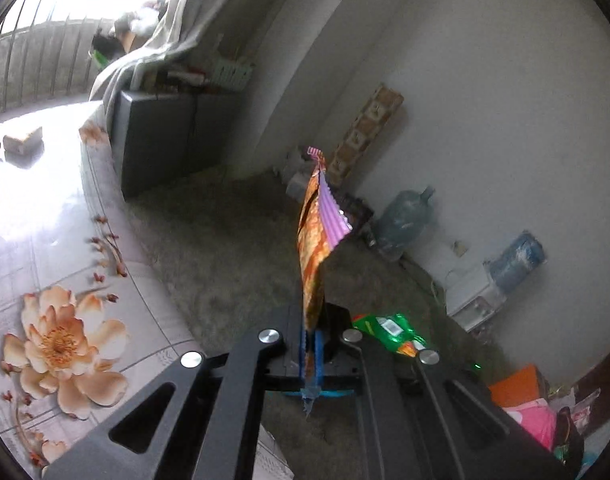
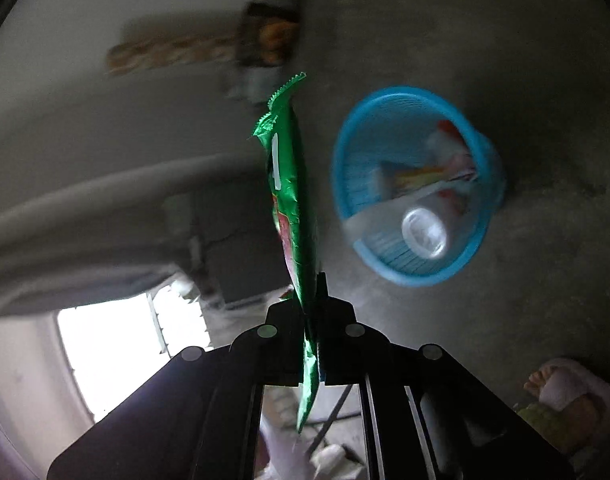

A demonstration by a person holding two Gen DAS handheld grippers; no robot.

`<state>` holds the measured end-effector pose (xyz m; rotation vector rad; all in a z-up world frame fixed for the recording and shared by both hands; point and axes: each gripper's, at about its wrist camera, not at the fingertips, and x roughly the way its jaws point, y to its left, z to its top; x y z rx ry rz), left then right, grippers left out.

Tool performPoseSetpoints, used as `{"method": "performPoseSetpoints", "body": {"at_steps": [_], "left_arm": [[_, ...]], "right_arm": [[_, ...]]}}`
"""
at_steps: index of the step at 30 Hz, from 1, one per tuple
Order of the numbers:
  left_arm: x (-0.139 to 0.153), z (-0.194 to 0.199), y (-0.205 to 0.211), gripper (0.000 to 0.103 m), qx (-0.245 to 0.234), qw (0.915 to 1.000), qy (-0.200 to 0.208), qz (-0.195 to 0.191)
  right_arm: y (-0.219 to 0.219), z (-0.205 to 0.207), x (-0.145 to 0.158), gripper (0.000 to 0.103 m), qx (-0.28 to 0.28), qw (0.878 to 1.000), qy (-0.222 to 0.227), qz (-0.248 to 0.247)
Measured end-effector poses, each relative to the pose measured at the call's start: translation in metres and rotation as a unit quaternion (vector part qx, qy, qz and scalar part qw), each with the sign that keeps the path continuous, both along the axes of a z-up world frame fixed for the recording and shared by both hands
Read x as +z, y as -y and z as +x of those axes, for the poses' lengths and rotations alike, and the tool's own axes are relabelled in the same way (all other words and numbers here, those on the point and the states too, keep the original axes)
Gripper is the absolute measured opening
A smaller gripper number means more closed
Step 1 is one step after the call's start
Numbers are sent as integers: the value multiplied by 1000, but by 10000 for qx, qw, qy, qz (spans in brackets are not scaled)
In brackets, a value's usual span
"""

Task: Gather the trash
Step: 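Carry both bags over the blue wastebasket and open both tools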

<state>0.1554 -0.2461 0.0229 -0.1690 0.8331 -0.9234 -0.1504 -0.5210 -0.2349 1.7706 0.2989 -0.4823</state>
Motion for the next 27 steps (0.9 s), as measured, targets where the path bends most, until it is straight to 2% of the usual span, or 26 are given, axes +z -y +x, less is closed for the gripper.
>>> {"method": "performPoseSetpoints", "body": {"at_steps": [2, 4, 5, 6, 9, 11, 13, 17, 19, 20, 23, 24, 26, 27], "left_arm": [[-7, 3, 4, 2, -1, 10000, -19, 92], [-15, 5, 14, 2, -12, 9998, -63, 200], [-19, 7, 18, 2, -16, 9997, -89, 237], [-23, 10, 24, 2, -26, 9995, -150, 282], [-31, 14, 40, 2, -71, 9988, -293, 383], [-33, 16, 51, 2, -119, 9983, -402, 408], [-38, 19, 74, 2, -246, 9973, -571, 397], [-49, 27, 127, 2, -462, 9922, -1135, 221], [-69, 38, 157, 3, -395, 9818, -1859, 13], [-85, 45, 173, 3, -319, 9727, -2296, -68], [-145, 56, 209, 3, 10, 9356, -3532, -32], [-172, 57, 223, 3, 176, 9197, -3922, 95], [-208, 56, 241, 3, 348, 9020, -4301, 166], [-229, 54, 248, 3, 502, 8904, -4519, 223]], "right_arm": [[19, 14, -24, 8, 17, 9996, -267, 75], [30, 28, -39, 21, 47, 9974, -710, 101], [36, 35, -48, 36, 92, 9958, -903, 77], [40, 39, -55, 45, 139, 9942, -1060, 104], [46, 40, -68, 47, 225, 9936, -1086, 217], [46, 34, -65, 56, 257, 9942, -1036, 90], [49, 26, -59, 58, 252, 9943, -1037, -35], [43, -5, -62, 59, 80, 9966, -815, 36], [37, -15, -58, 59, -12, 9974, -718, 76], [33, -25, -58, 59, -51, 9977, -676, 96], [22, -50, -64, 60, -198, 9979, -570, 220], [17, -58, -67, 60, -235, 9978, -547, 298], [6, -74, -79, 60, -251, 9970, -520, 513], [2, -82, -81, 60, -261, 9964, -562, 584]]}}
